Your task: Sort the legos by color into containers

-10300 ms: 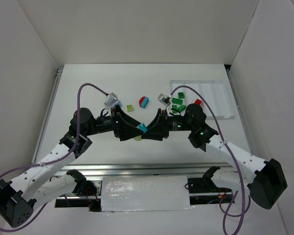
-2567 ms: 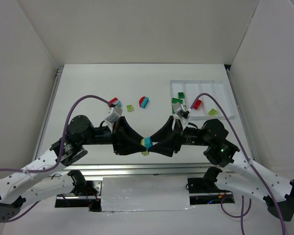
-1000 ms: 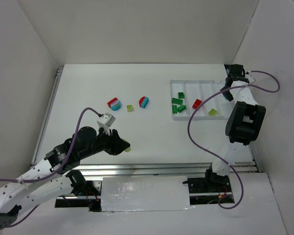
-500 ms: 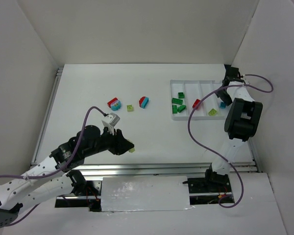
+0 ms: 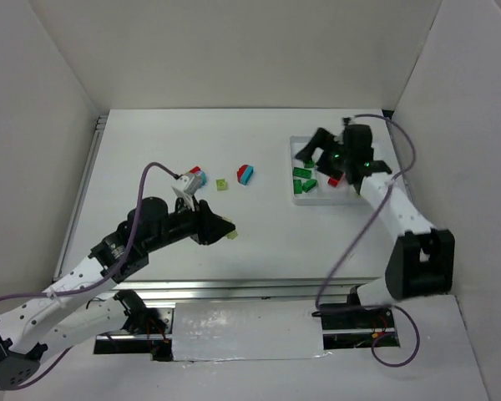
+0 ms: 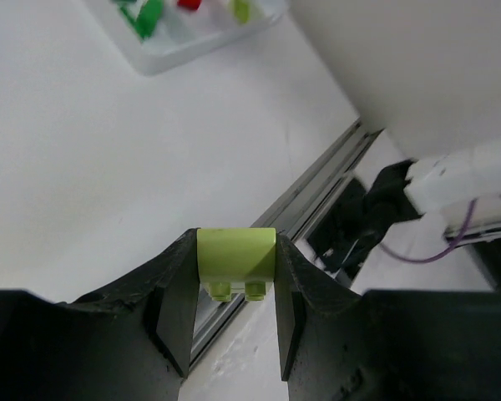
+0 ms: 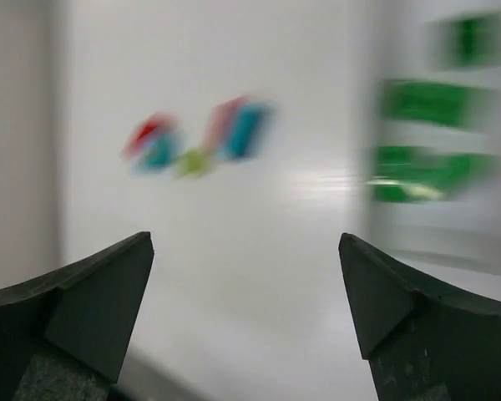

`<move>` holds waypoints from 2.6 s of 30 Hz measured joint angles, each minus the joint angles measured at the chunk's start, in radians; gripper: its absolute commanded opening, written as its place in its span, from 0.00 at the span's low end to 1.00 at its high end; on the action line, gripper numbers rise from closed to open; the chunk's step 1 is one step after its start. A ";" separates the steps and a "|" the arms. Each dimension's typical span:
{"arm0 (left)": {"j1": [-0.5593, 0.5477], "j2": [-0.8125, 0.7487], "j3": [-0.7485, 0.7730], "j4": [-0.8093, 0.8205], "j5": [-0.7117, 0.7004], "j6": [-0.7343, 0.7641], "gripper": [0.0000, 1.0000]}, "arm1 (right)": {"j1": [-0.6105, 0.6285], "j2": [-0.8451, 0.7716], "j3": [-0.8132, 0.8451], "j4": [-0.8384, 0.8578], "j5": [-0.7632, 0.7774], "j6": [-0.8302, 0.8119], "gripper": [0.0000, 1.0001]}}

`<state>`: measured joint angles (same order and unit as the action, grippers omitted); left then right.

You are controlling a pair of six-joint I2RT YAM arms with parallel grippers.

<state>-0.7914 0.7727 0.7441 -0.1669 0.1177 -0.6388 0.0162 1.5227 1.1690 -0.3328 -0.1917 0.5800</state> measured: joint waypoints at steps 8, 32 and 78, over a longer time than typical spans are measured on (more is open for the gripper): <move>0.095 0.015 0.003 0.417 0.317 -0.130 0.00 | 0.368 -0.522 -0.441 0.661 -0.701 0.114 0.98; 0.070 0.135 -0.080 0.787 0.493 -0.337 0.00 | 0.630 -0.651 -0.520 0.822 -0.653 0.171 0.62; 0.065 -0.140 0.079 -0.383 -0.407 -0.042 0.99 | -0.125 0.413 0.373 -0.171 0.456 0.056 0.01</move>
<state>-0.7265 0.6331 0.8227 -0.5503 -0.2890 -0.6811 -0.1085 1.9358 1.5425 -0.5034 0.2646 0.6357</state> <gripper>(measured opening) 0.994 0.424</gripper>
